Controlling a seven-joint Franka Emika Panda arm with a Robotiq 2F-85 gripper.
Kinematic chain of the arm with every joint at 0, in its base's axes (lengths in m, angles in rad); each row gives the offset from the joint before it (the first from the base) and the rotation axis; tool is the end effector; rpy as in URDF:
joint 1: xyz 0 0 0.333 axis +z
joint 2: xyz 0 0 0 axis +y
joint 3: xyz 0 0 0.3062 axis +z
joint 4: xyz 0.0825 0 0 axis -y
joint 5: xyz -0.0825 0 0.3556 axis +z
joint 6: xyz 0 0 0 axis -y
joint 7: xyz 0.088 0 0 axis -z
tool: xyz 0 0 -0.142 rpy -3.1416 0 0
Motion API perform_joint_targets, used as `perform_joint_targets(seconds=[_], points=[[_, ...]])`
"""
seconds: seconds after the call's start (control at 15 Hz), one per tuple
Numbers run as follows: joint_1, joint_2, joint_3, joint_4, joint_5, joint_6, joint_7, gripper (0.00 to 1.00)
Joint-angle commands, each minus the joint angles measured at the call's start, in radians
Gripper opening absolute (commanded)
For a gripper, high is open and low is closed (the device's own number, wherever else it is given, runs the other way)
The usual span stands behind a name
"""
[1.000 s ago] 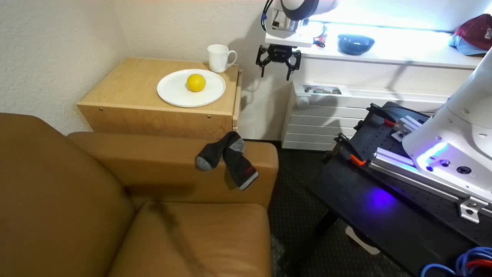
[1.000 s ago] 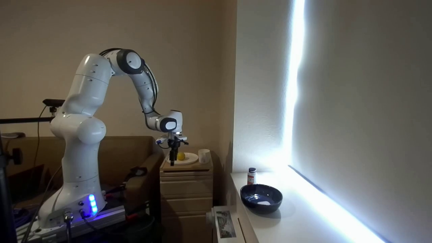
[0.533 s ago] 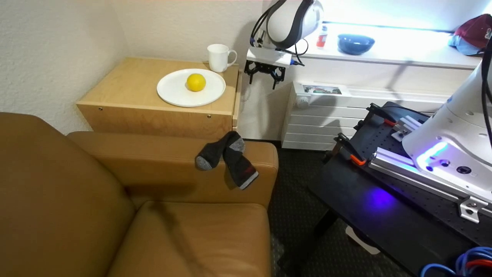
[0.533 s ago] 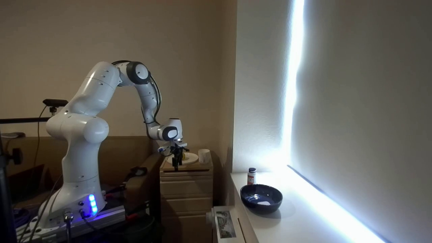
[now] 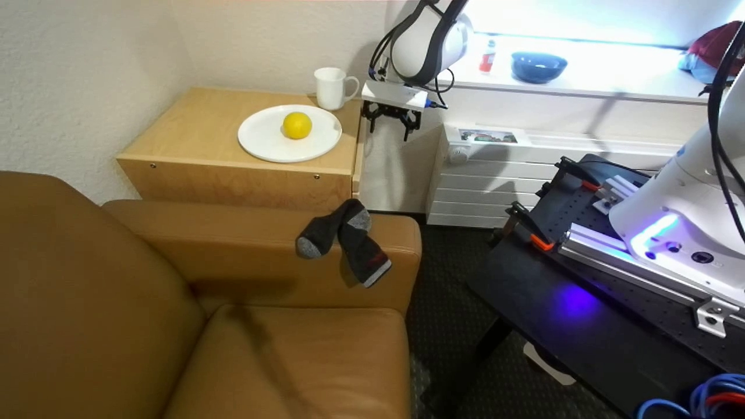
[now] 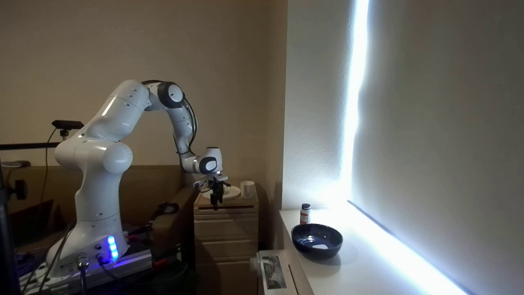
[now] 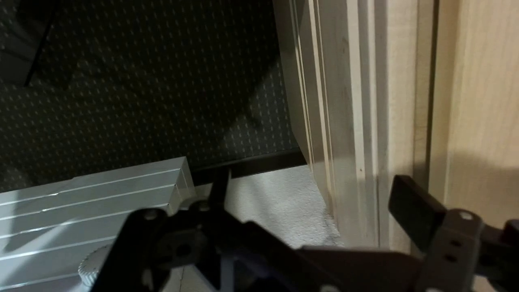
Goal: Open the top drawer of the cabinet
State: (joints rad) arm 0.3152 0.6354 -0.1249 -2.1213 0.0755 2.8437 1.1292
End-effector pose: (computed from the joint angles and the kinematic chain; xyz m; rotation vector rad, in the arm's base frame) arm 0.5504 0.0990 0.1010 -2.7487 1.4705 -0.1609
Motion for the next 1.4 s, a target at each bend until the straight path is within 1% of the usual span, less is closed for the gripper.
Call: perform_joint_targets(seconds=[0.0, 0.07, 0.2, 0.27, 0.4, 0.47, 0.6, 0.8, 0.87, 0.93, 1.0, 1.13, 1.2, 1.33], points=[[-0.002, 0.007, 0.013, -0.018, -0.006, 0.092, -0.047, 1.00], [0.041, 0.033, -0.026, -0.011, -0.036, 0.169, -0.043, 1.00], [0.096, 0.089, -0.075, 0.021, -0.050, 0.250, -0.054, 1.00], [0.120, 0.116, -0.096, 0.037, -0.049, 0.251, -0.071, 1.00], [0.143, 0.152, -0.109, 0.042, -0.035, 0.246, -0.120, 1.00], [0.129, 0.108, -0.090, 0.020, 0.004, 0.225, -0.112, 1.00], [0.141, 0.130, -0.094, 0.026, 0.021, 0.227, -0.115, 1.00], [0.134, 0.136, -0.087, 0.042, 0.025, 0.220, -0.114, 1.00], [0.076, 0.145, -0.025, 0.058, 0.033, 0.220, -0.144, 1.00], [0.052, 0.157, 0.005, 0.074, 0.045, 0.210, -0.159, 1.00], [0.051, 0.174, 0.015, 0.091, 0.056, 0.191, -0.164, 1.00], [0.040, 0.196, 0.036, 0.109, 0.077, 0.191, -0.176, 1.00], [0.076, 0.162, -0.005, 0.060, 0.080, 0.210, -0.164, 1.00], [0.075, 0.166, -0.005, 0.062, 0.089, 0.212, -0.168, 1.00]])
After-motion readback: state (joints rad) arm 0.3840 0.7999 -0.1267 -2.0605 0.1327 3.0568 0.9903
